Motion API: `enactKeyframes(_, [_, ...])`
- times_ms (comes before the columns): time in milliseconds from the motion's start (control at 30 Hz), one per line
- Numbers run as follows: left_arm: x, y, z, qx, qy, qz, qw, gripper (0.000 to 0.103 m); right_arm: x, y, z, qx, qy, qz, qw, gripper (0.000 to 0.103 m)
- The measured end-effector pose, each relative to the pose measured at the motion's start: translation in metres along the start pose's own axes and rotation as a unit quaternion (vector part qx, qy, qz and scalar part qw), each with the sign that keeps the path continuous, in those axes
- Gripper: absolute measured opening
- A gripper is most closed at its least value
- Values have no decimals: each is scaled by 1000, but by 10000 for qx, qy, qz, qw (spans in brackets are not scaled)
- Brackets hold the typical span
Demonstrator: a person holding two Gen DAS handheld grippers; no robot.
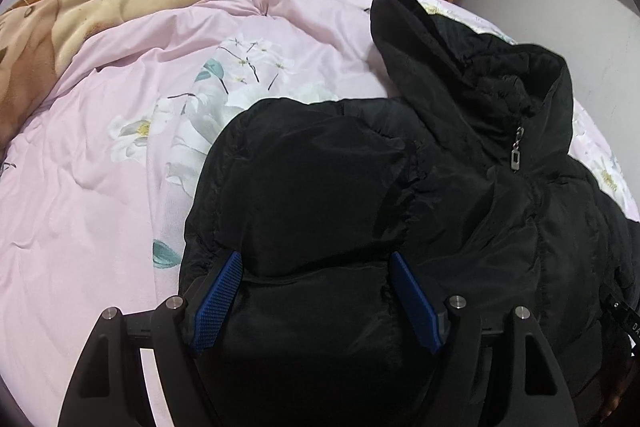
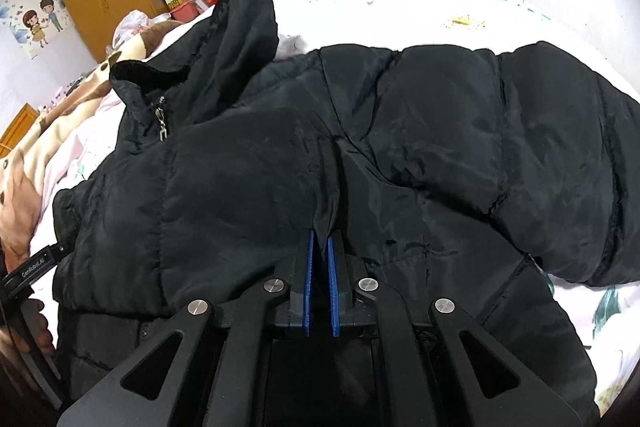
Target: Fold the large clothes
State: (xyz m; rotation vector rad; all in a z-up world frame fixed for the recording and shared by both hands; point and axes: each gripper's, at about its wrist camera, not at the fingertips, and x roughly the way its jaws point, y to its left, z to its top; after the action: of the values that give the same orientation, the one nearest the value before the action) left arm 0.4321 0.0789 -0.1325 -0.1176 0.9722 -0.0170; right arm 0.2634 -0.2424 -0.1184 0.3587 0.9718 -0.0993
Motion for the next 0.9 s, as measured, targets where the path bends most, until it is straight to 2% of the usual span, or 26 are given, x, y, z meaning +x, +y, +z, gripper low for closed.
enactKeyframes(67, [-4, -4, 1, 115, 6, 91, 9999, 77, 1, -2, 0, 15, 82, 2, 10000, 12])
enactKeyframes(133, [-10, -5, 1, 97, 8, 29, 9999, 76, -13, -7, 2, 167, -65, -112, 9998, 21])
enactKeyframes(233, [-31, -1, 1, -95, -61, -272, 9996, 76, -45, -20, 0, 392, -464, -48, 9981, 25])
enactKeyframes(300, [-51, -1, -1, -223, -147, -476, 9985, 76, -68, -35, -3, 557, -626, 32, 9965, 33])
enactKeyframes(367, [-75, -6, -5, -282, -265, -645, 9972, 76, -90, -50, -6, 763, -813, 12, 9938, 45])
enactKeyframes(500, [-117, -26, -13, -125, -494, -923, 9944, 76, -138, -95, -22, 1174, -1113, -268, 9865, 49])
enactKeyframes(600, [-137, -47, -22, 40, -584, -1063, 9926, 76, -170, -135, -40, 1490, -1287, -688, 9780, 53])
enactKeyframes(667, [-143, -64, -28, 185, -602, -1212, 9906, 77, -185, -166, -52, 1806, -1327, -891, 9705, 61])
enactKeyframes(733, [-144, -78, -34, 330, -560, -1132, 9914, 77, -193, -194, -62, 2137, -1333, -1136, 9611, 66])
enactKeyframes(833, [-141, -98, -45, 318, -359, -1365, 9895, 77, -203, -234, -72, 2617, -1463, -1354, 9443, 67])
enactKeyframes(900, [-142, -110, -52, 320, -313, -1392, 9893, 77, -202, -256, -74, 2799, -1470, -1480, 9371, 67])
